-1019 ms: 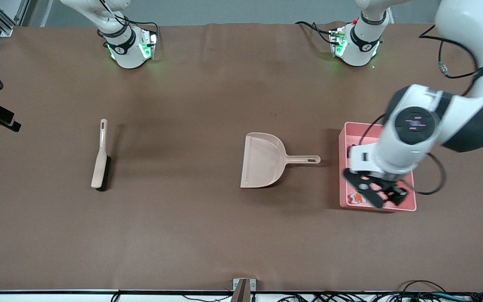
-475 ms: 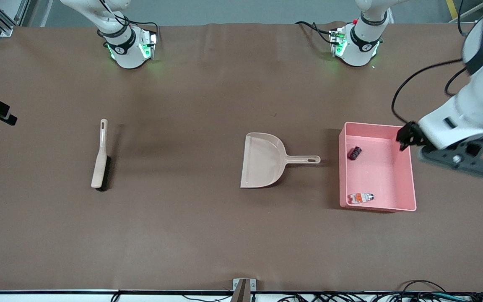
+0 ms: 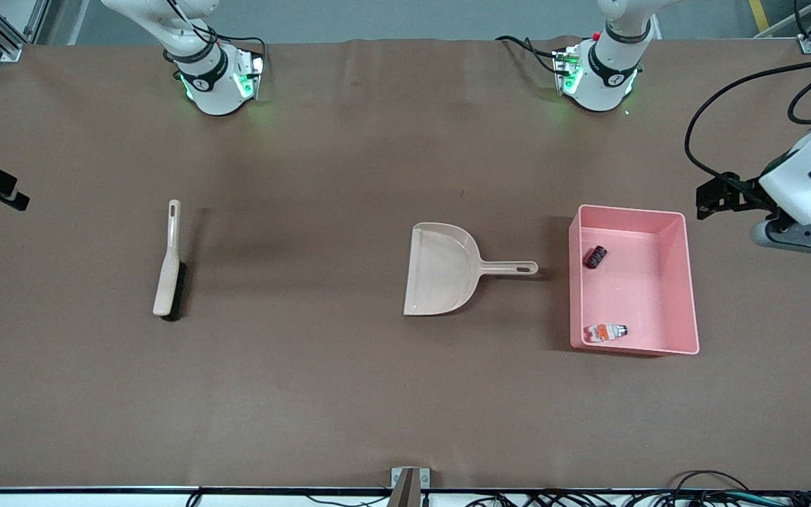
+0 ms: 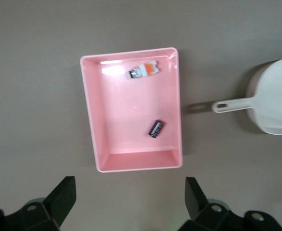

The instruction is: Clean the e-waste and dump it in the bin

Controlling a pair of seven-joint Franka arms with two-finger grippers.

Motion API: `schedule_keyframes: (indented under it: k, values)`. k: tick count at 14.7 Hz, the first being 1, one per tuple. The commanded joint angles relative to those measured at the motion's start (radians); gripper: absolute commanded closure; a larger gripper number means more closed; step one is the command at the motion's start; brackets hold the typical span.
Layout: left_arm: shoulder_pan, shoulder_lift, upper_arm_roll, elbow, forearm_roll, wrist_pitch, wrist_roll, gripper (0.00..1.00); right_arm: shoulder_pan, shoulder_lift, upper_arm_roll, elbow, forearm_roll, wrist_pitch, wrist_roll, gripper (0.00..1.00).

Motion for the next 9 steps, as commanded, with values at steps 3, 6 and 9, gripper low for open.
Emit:
schedule_keyframes:
  k: [3, 6, 9]
  values:
    - [-0.24, -0.033, 0.361, -0.031, -0.08, -0.012, 0.003, 0.0, -0.008, -0.003, 0.014, 0.01, -0.021, -0.01, 0.017, 0.0]
    - [-0.176, -0.005, 0.41, -0.024, -0.146, 0.002, 0.006, 0.0, -0.008, -0.004, 0.014, 0.01, -0.026, -0.01, 0.017, 0.0]
    - [-0.271, -0.022, 0.514, -0.02, -0.151, 0.019, 0.025, 0.0, -0.008, -0.004, 0.014, 0.01, -0.026, -0.01, 0.018, 0.0]
